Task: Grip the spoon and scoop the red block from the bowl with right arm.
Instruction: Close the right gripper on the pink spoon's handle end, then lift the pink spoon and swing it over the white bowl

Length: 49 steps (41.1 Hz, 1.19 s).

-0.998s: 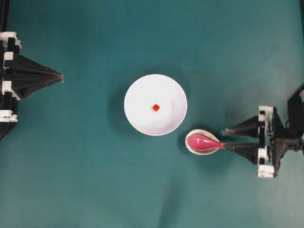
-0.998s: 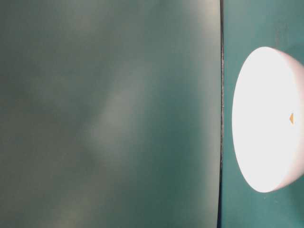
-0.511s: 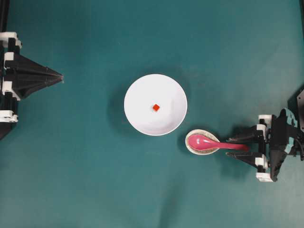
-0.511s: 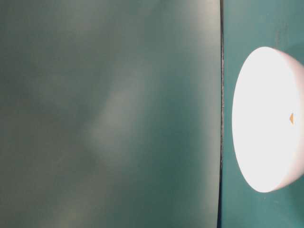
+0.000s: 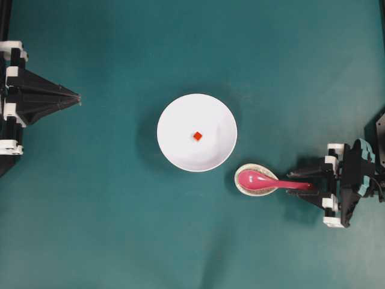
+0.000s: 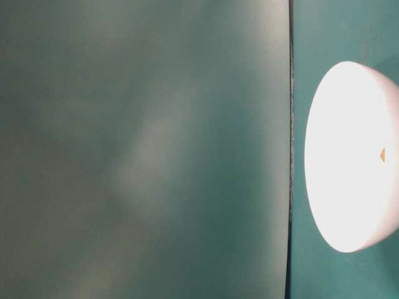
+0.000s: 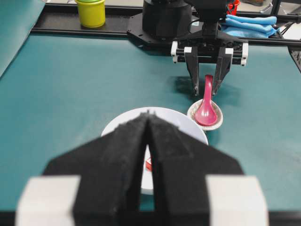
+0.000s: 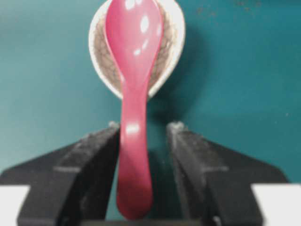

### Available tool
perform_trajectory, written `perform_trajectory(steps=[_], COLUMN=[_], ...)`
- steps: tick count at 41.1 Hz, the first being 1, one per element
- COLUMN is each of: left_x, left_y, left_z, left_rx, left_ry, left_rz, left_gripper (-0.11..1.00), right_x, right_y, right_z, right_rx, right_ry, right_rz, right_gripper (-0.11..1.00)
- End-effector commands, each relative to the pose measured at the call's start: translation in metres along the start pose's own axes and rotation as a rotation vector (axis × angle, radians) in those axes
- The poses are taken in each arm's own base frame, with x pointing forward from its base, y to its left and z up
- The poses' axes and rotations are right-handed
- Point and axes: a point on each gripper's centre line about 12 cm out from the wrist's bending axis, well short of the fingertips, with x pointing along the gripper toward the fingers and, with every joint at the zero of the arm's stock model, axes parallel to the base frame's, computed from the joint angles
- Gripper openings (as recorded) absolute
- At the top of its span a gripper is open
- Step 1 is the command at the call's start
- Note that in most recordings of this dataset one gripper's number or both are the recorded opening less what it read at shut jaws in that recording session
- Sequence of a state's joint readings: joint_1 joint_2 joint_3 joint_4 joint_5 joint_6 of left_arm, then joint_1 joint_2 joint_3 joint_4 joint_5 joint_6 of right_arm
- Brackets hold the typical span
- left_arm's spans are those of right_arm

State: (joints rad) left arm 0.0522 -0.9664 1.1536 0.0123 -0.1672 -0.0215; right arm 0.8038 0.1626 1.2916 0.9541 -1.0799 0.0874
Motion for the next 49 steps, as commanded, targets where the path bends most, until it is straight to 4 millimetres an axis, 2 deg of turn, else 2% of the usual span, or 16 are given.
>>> perform_trajectory(steps=[1, 7, 19, 49], left_x=[0.0026, 0.0026, 0.0026, 0.0026], left_y=[0.0005, 0.0005, 0.0005, 0.0006], left_z=[0.0083, 0.0078, 0.0076, 0.0053], left_rx=[0.003, 0.003, 0.003, 0.000], left_ry=[-0.018, -0.018, -0.017, 0.003], left_rz=[0.002, 0.002, 0.002, 0.003], left_gripper=[0.00, 0.00, 0.00, 0.00], right_x=[-0.0007, -0.0002, 0.0004, 0.0008], right_y=[0.0018, 0.0028, 0.0054, 0.0069], right_z=[0.0038, 0.0042, 0.0047, 0.0078], right_rx=[0.005, 0.007, 0.000, -0.022], right_ry=[-0.026, -0.027, -0.029, -0.054], right_rz=[0.007, 0.009, 0.021, 0.026], right_gripper=[0.50, 0.48, 0.29, 0.23])
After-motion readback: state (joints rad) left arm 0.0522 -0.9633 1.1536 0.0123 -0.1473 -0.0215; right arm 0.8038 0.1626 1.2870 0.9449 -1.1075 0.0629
